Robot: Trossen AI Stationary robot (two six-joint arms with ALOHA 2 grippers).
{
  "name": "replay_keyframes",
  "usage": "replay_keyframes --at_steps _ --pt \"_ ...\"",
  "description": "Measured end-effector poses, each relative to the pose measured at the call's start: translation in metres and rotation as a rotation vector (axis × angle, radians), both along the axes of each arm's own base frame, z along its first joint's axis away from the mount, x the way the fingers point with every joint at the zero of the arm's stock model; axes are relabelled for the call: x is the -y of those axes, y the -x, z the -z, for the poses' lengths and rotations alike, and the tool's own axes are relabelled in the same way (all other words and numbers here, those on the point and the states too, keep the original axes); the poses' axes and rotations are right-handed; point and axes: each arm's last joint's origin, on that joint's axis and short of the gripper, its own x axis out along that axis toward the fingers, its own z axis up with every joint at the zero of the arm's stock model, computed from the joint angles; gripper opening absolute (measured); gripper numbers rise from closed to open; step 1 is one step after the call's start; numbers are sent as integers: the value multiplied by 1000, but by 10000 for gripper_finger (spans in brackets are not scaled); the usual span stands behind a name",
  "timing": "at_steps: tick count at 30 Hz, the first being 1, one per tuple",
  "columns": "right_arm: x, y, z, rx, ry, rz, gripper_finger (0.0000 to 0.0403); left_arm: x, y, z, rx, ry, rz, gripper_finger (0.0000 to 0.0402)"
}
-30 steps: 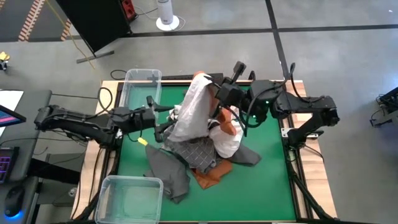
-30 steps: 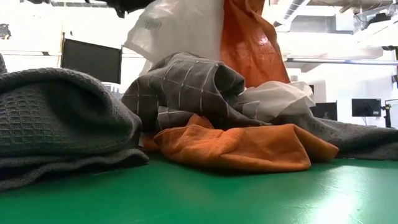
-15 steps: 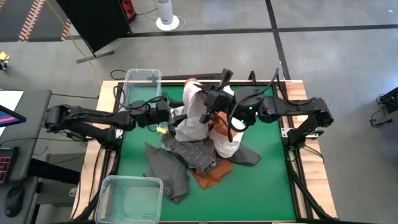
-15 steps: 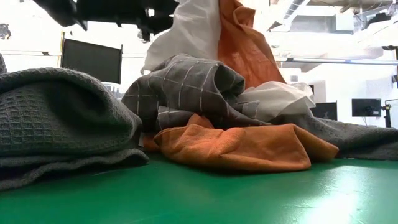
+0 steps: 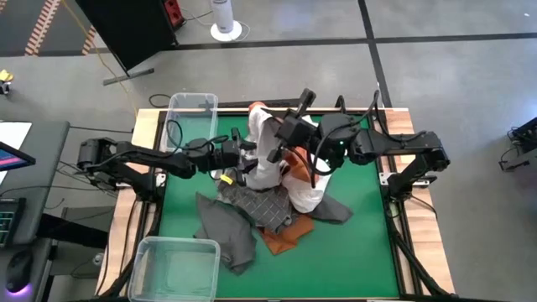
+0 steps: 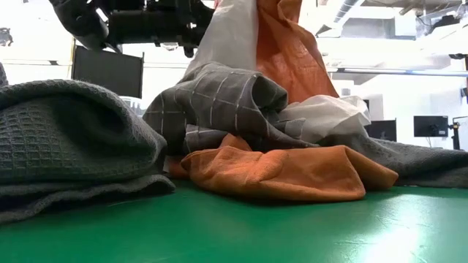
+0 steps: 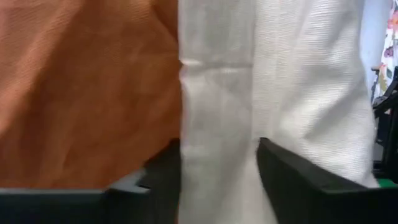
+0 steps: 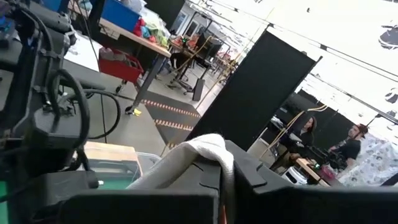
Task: Sort towels by color in basket
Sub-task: Put the white towel into the top transparent bin
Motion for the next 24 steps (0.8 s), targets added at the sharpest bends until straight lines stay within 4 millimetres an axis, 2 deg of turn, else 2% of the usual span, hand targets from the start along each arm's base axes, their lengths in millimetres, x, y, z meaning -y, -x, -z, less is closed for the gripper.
replay_keyframes --at_steps 6,7,12,16,20,24 --pt "-5 1 2 -34 19 -15 44 1 4 -6 21 -21 93 25" --pt "-8 1 3 -51 27 -17 51 1 5 -9 30 -14 126 14" --pt "-19 6 9 -136 39 7 105 2 22 -28 67 9 289 2" --pt "-25 15 19 -213 -33 2 164 7 43 -48 81 -13 384 1" --pt "-22 22 39 -323 -161 43 219 12 73 -73 152 -79 384 1" --pt "-17 31 56 -402 -293 120 252 15 109 -96 248 -126 310 1"
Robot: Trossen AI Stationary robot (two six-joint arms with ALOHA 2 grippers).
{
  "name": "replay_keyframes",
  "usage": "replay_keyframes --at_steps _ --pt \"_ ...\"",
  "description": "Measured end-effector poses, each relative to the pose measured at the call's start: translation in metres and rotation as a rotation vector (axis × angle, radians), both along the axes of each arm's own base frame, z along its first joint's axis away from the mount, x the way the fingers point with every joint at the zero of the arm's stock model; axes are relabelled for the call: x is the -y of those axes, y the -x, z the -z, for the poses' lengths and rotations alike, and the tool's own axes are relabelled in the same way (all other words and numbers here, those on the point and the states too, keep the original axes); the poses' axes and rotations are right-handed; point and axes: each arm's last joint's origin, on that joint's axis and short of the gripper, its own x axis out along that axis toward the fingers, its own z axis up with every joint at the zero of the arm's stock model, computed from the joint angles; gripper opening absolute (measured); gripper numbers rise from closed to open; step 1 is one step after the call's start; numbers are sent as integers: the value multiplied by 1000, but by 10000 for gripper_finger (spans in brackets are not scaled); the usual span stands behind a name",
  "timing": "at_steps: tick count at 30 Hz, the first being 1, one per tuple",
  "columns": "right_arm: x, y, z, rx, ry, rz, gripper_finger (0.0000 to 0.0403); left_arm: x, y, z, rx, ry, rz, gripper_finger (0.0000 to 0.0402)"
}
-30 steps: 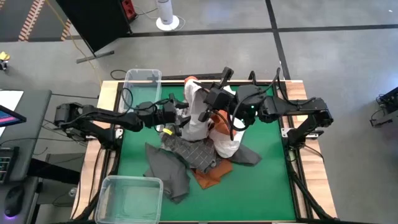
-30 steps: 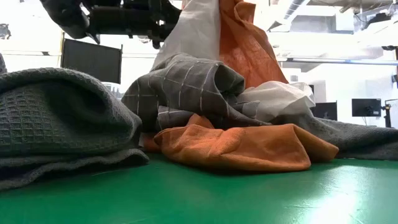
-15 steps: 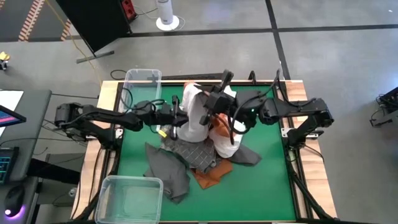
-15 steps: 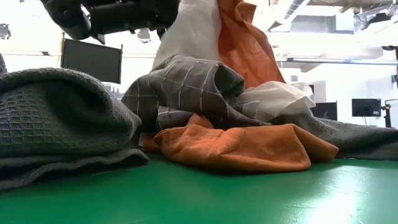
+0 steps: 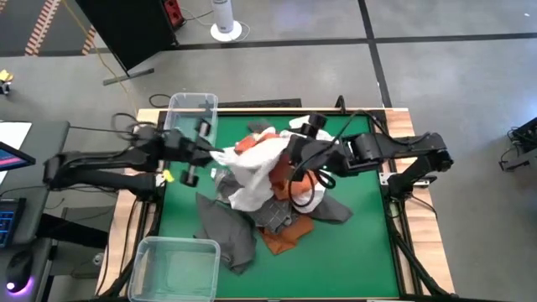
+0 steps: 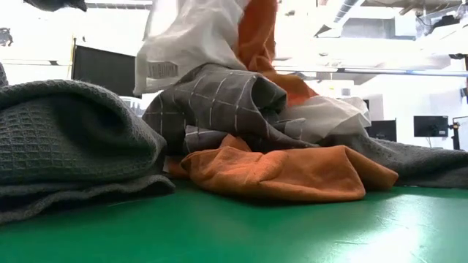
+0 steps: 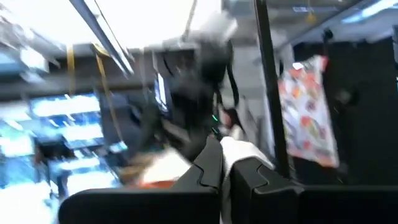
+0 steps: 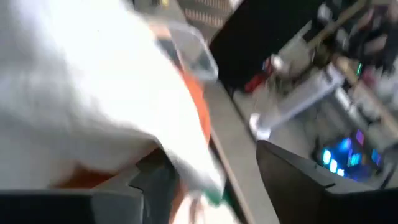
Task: Sort towels by color in basket
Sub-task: Put the white towel into the top transparent bin
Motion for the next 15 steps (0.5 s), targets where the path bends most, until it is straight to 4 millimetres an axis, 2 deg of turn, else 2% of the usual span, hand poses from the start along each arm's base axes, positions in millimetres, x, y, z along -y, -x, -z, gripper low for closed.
replay_keyframes --at_steps 8,12,15 --pt "-10 14 33 -136 -168 96 260 0 59 -25 187 -43 -290 0" --pt "-16 17 56 -184 -217 135 260 2 77 -33 269 -46 -338 0" --pt "-17 14 74 -203 -227 154 260 3 83 -40 286 -21 -313 0"
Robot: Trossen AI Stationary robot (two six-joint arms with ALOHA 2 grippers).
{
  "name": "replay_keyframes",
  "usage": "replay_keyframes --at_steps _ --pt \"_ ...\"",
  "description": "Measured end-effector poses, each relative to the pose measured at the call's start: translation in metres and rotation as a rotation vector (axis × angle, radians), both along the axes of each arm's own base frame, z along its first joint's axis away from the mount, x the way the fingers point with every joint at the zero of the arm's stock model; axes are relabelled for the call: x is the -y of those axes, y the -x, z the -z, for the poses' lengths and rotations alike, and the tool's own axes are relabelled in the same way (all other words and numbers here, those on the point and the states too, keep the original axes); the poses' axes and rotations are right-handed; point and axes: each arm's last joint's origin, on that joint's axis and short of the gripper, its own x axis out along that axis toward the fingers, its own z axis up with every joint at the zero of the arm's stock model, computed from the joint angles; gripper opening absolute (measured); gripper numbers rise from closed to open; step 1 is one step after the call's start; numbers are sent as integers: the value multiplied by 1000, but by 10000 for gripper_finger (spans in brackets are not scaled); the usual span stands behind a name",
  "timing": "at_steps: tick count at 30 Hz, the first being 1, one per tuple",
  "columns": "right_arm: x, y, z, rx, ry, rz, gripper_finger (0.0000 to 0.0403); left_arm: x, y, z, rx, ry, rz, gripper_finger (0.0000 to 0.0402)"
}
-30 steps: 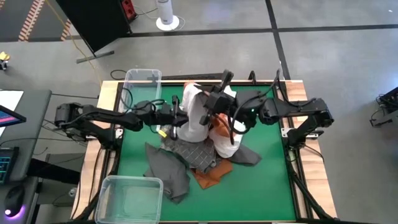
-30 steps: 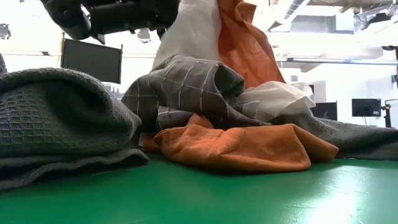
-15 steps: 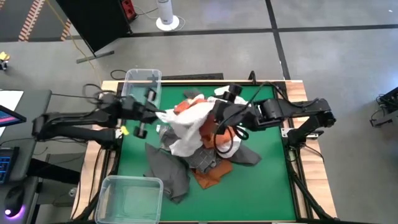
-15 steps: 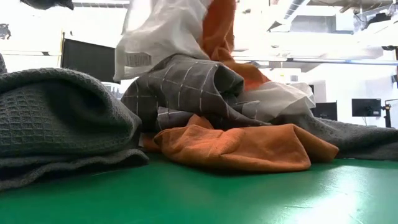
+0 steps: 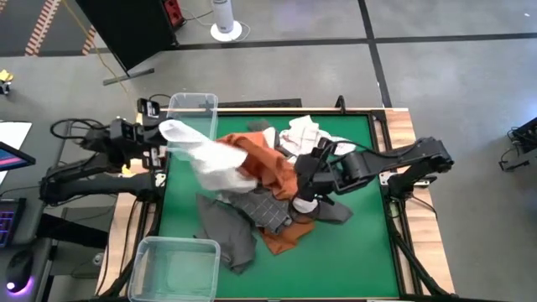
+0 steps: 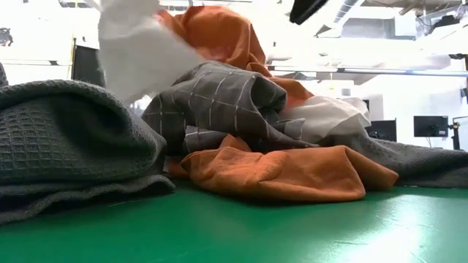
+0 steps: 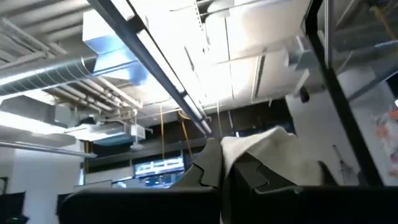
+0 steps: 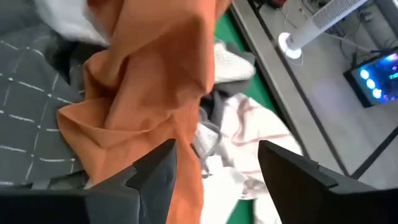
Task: Sort towels by color in basket
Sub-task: Put the white towel into the top transparent bin
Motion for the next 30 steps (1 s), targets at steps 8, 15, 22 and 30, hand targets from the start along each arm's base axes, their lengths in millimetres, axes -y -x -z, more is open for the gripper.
replay_keyframes --at_steps 8,15,22,30 --pt "6 -17 48 16 -47 -54 260 1 8 -29 15 -42 -90 0" --pt "15 -22 71 31 -52 -51 260 -5 5 -61 -20 -112 -395 0" --pt "15 -25 69 68 -54 -57 260 -17 -6 -90 -62 -137 -788 0" --pt "12 -26 69 73 -52 -69 260 -35 -16 -109 -257 -143 -1263 0"
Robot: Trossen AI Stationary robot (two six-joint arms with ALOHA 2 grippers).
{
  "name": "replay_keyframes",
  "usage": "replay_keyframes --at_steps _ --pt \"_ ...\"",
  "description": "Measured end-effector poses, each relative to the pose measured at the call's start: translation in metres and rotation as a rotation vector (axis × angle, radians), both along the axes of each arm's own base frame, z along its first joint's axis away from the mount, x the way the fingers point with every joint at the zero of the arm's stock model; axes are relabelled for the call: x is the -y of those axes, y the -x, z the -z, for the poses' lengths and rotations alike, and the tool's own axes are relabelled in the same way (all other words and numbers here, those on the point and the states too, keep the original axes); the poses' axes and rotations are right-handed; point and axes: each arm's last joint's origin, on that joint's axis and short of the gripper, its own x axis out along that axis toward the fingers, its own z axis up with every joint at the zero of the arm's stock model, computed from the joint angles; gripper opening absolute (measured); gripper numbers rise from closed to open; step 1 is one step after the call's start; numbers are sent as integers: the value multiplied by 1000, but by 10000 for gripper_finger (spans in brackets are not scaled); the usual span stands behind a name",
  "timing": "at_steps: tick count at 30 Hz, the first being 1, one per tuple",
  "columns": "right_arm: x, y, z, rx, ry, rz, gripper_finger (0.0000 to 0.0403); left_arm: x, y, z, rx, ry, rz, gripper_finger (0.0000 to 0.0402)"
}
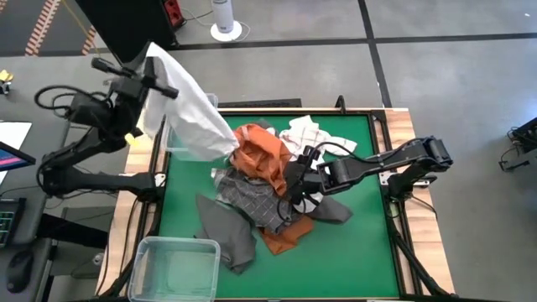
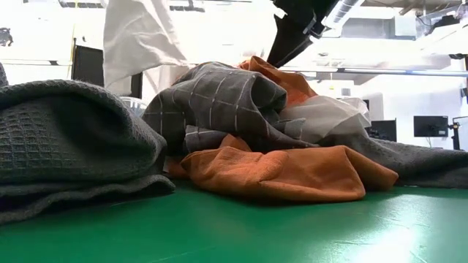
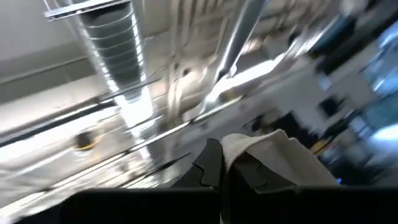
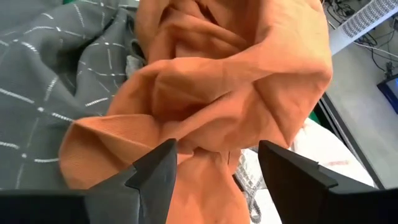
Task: Sort towels by color in basket
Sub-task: Put the white towel into the top transparent bin
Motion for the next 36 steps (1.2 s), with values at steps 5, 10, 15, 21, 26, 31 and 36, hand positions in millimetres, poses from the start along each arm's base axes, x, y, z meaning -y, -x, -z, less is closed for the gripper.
replay_keyframes --at_steps 5,10,15,21,26,31,36 --pt "0 0 0 5 -3 2 260 -9 -1 -15 -8 -2 -110 0" --pt "-1 0 0 13 -12 10 260 -19 0 -26 -19 -16 -201 0" --pt "-10 2 0 12 -17 -7 260 -32 -5 -16 -124 82 -262 0" --pt "-19 6 1 -4 -6 -19 260 -48 -11 14 -201 351 -233 0" --pt "-24 12 4 -37 -14 0 260 -56 -10 36 -294 526 -346 0" --pt "-24 11 4 -30 -14 5 260 -56 -5 43 -329 594 -566 0" --pt "-20 10 3 -18 -18 18 260 -52 3 42 -353 634 -833 0"
